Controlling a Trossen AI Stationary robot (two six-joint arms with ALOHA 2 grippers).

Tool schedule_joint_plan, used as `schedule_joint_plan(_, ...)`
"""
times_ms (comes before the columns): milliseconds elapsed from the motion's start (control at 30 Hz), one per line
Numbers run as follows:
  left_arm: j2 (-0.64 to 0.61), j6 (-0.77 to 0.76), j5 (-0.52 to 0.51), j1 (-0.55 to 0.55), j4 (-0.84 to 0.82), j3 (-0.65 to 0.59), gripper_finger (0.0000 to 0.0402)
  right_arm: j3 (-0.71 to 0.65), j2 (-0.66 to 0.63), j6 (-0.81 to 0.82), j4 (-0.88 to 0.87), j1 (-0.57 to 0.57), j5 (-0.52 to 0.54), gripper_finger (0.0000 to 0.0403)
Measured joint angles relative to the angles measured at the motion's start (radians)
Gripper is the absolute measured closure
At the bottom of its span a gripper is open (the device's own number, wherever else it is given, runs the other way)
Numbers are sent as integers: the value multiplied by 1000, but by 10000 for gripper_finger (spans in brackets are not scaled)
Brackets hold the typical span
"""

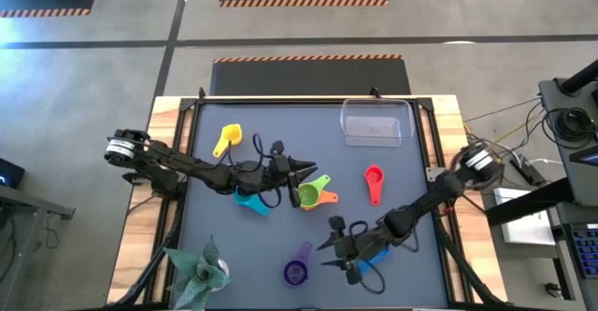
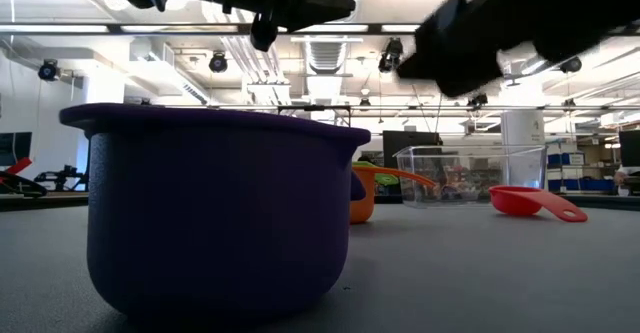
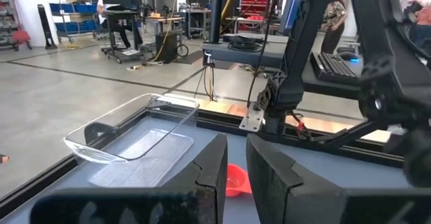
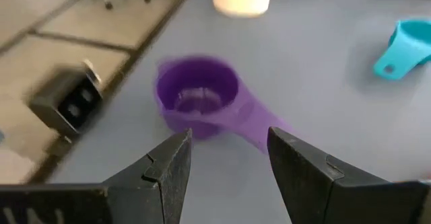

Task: Nest measuring cups in basket
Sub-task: Stack the violet measuring cup on top of the light green measuring cup

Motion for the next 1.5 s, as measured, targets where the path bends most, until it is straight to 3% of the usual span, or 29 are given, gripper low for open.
schedule_joint_plan(200, 0, 0, 0, 0, -16, -1, 363, 107, 136, -45, -11, -1, 0, 220)
schedule_joint_plan(367, 0, 0, -1, 0, -29, -1, 363, 225, 211, -88, -161, -1, 5, 220)
schedule_joint_plan(633, -1, 0, -1, 0, -38, -1, 363, 397, 266, -142, -422, 16, 179, 220)
schedule_joint_plan(900, -1, -23, 0, -2, -52, -1, 363, 408, 264, -235, -428, 36, 283, 220)
schedule_joint_plan(1500, -1, -45, 49, -21, -27, -2, 363, 418, 273, -403, -384, 11, 280, 220)
